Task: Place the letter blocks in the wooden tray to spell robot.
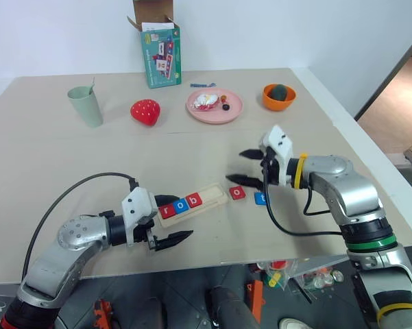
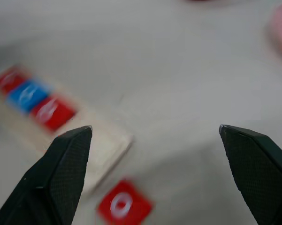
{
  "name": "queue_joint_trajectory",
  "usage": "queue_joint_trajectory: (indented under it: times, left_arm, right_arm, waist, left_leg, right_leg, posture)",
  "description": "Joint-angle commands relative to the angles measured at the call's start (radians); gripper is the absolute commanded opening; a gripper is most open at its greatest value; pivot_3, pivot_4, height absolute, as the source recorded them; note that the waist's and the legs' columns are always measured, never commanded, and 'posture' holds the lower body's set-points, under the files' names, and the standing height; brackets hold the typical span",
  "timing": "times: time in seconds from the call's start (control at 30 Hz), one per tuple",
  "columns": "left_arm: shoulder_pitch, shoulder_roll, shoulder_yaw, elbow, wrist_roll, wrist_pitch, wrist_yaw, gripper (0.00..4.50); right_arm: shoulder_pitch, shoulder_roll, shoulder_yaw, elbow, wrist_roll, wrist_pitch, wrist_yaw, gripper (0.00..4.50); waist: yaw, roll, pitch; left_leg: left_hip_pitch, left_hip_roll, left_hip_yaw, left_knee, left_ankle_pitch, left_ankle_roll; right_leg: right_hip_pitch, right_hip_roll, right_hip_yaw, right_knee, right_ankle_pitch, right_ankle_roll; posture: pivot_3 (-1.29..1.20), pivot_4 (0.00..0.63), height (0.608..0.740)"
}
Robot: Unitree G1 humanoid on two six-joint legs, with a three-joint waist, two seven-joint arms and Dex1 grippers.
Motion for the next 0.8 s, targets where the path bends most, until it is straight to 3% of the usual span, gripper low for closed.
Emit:
queue_joint_trajectory:
  times: [0.03,0.37,0.8]
  left_arm:
    - [-0.001,0.000,0.007,-0.017,-0.004,-0.017,-0.002,4.50]
    - [0.027,0.005,0.019,-0.049,-0.006,-0.007,0.018,4.50]
    - [0.020,-0.004,0.031,-0.066,-0.035,0.022,0.049,4.50]
  right_arm:
    - [-0.099,-0.013,0.039,0.228,-0.081,-0.297,0.164,4.48]
    - [-0.265,0.051,0.053,0.630,-0.189,-0.581,0.285,4.48]
    - [-0.282,0.073,0.043,0.680,-0.221,-0.620,0.349,4.48]
  waist:
    - [0.000,0.001,0.000]
    - [0.003,0.001,0.000]
    - [0.003,0.001,0.000]
  left_leg:
    - [0.000,0.000,0.000,0.000,0.000,0.000]
    - [0.001,0.000,0.000,0.001,0.000,0.000]
    - [0.002,-0.001,0.000,0.002,0.001,-0.001]
  right_leg:
    - [0.000,0.000,0.000,0.000,0.000,0.000]
    - [0.001,-0.001,0.001,0.002,0.004,-0.005]
    - [0.001,-0.001,0.001,0.004,0.004,-0.006]
  posture:
    - [0.00,0.150,0.740]
    - [0.00,0.150,0.740]
    - [0.00,0.150,0.740]
